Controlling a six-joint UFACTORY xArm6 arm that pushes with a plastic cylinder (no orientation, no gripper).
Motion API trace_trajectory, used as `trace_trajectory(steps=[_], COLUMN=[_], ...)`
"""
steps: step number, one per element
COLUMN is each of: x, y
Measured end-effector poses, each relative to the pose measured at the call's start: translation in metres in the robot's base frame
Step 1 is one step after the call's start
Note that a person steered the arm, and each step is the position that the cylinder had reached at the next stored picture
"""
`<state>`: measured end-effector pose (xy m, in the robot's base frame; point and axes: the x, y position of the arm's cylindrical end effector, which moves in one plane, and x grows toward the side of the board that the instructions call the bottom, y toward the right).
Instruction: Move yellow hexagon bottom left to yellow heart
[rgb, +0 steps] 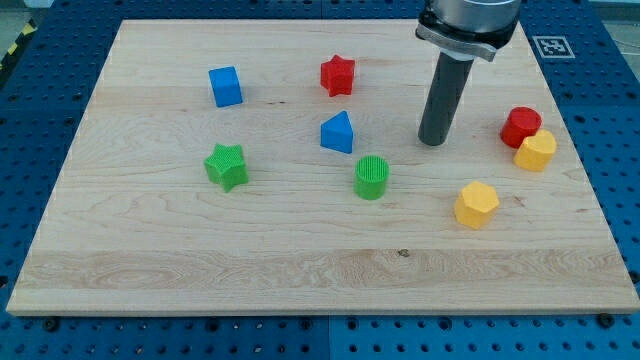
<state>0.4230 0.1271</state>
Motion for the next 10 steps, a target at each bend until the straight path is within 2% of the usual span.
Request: trace_trajectory(steps=[1, 6, 10], x=[0.006, 0.110, 0.110], y=[-0.006, -0.027, 0.043])
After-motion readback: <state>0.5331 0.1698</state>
